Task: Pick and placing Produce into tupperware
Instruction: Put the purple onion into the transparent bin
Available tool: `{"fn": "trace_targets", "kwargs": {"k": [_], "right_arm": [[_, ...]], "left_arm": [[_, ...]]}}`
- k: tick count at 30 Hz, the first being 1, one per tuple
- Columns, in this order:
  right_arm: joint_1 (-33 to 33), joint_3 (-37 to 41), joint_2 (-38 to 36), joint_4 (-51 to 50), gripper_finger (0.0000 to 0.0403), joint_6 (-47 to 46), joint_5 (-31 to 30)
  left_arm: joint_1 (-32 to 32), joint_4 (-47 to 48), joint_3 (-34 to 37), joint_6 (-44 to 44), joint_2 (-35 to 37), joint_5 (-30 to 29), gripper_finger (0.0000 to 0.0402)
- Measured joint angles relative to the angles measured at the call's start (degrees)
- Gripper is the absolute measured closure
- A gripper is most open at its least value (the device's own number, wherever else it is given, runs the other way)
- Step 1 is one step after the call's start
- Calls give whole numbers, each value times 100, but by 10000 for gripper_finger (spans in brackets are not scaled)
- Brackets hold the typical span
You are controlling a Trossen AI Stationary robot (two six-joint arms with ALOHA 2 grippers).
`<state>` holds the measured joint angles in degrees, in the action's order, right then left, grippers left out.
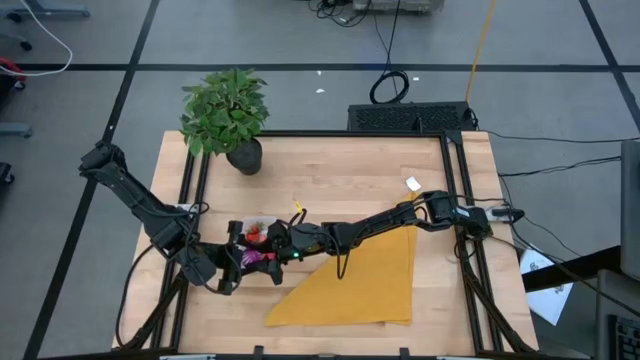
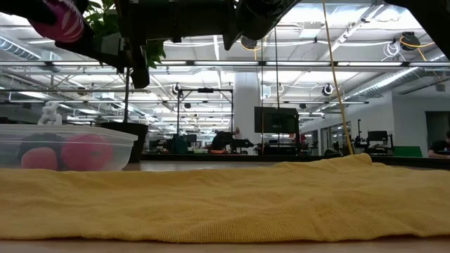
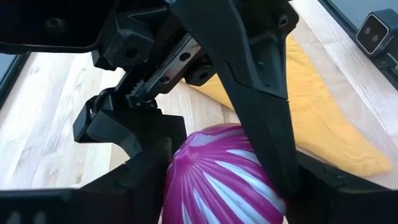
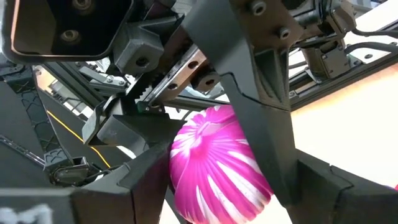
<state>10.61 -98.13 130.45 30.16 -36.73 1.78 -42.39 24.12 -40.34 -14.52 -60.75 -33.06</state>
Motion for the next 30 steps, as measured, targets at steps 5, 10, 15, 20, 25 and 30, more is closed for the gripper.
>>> {"fn": "trace_targets", "kwargs": {"k": [5,10,15,20,25,30], "right_arm": [[-2,0,0,41,152,-4,2],[-4,0,0,49,152,-31,0],[-4,0,0,93,152,-11,62],[-9,0,0,142,151,189,128],[-13,0,0,162,151,314,255],[-13,0,0,167,150,454,276]], "left_arm": [[0,36,0,-101,2,-3,149],[-2,147,-4,-176,2,-2,171],[-11,155,-7,-213,4,-2,171],[-11,165,-9,-214,7,-4,155],[-11,170,-9,-214,7,4,152],[-11,175,-9,-210,7,7,152]]}}
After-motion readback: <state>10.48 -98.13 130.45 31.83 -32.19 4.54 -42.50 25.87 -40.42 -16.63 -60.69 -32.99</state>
